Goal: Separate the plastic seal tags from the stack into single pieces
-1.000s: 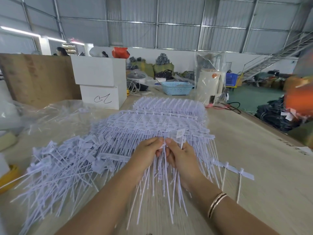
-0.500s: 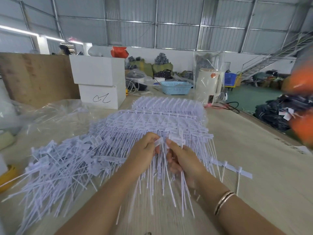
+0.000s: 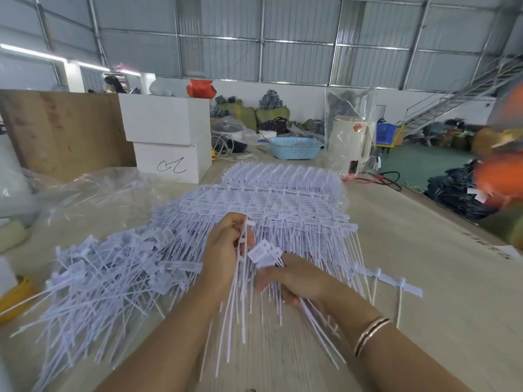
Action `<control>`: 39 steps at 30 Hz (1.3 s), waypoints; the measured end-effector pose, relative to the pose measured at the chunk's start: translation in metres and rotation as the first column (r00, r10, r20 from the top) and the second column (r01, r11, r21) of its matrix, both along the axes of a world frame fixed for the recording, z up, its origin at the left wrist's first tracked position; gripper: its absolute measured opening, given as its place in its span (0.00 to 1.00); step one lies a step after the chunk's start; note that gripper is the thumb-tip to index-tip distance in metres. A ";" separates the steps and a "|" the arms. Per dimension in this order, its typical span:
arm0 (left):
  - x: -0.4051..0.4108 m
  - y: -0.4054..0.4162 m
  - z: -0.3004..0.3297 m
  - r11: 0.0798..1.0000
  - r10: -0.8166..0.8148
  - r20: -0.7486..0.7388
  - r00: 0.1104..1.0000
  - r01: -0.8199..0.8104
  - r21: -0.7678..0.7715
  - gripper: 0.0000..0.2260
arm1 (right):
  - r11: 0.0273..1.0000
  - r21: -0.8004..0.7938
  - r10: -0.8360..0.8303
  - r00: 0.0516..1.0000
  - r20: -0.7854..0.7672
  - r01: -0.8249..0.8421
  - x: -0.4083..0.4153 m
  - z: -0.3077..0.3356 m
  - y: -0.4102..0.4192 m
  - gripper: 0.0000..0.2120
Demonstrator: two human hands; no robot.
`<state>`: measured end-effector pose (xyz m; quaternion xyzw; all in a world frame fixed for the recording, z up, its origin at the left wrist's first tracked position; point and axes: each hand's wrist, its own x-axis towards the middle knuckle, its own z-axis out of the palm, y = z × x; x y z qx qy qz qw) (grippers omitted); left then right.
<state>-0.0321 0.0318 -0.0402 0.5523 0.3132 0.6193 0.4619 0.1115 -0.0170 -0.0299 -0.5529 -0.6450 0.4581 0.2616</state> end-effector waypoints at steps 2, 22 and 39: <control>0.000 -0.001 -0.001 1.000 -0.014 -0.015 1.000 0.014 0.014 0.16 | 0.996 0.021 -0.089 0.996 0.022 0.089 0.005 -0.003 0.007 0.04; -0.003 -0.010 -0.001 0.987 -0.082 -0.180 0.980 0.104 0.119 0.05 | 0.939 0.234 0.210 0.958 0.197 -0.254 0.025 0.003 -0.010 0.21; 0.001 -0.007 -0.017 0.986 0.065 -0.754 0.653 0.073 0.148 0.15 | 0.908 0.368 -0.098 0.955 -0.279 0.200 0.009 -0.028 0.006 0.19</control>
